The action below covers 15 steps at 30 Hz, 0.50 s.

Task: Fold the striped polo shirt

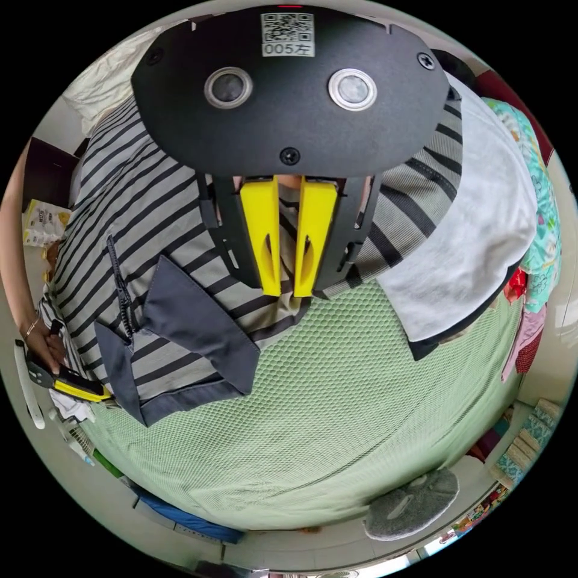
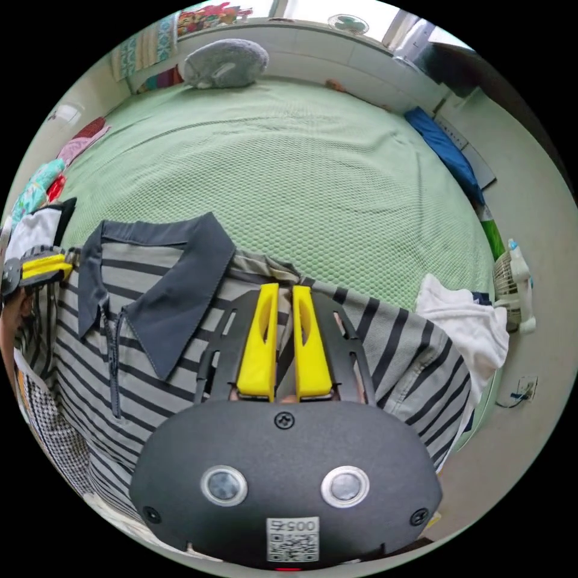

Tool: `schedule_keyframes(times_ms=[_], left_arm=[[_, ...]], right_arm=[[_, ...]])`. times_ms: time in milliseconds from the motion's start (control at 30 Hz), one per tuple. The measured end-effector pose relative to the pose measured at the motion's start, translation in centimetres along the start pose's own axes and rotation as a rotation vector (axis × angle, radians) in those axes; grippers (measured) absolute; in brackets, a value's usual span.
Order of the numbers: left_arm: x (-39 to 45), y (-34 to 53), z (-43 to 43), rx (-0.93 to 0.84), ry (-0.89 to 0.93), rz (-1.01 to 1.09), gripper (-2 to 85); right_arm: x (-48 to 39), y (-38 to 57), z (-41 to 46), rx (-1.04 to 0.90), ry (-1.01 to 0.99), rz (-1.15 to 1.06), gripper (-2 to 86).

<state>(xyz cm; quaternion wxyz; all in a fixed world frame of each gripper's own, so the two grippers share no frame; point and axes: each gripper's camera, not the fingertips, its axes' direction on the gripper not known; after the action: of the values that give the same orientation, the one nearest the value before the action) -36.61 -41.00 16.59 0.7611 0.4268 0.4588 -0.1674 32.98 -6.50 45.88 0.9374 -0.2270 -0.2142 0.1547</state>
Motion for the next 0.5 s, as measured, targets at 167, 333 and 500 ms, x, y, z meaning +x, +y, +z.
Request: schedule_keyframes(times_ms=[167, 333, 500], left_arm=[[1.8, 0.9, -2.8, 0.072, -0.069, -0.006, 2.6], [3.3, 1.5, -9.0, 0.175, -0.165, 0.021, 1.9], [3.0, -0.5, -13.7, 0.257, -0.325, -0.022, 2.0]], right_arm=[[-1.5, 0.9, -3.0, 0.05, 0.056, 0.01, -1.2], [-2.3, 0.8, -9.8, 0.172, 0.15, 0.022, -1.4], [-1.1, -2.2, -15.6, 0.296, 0.195, 0.086, -1.4]])
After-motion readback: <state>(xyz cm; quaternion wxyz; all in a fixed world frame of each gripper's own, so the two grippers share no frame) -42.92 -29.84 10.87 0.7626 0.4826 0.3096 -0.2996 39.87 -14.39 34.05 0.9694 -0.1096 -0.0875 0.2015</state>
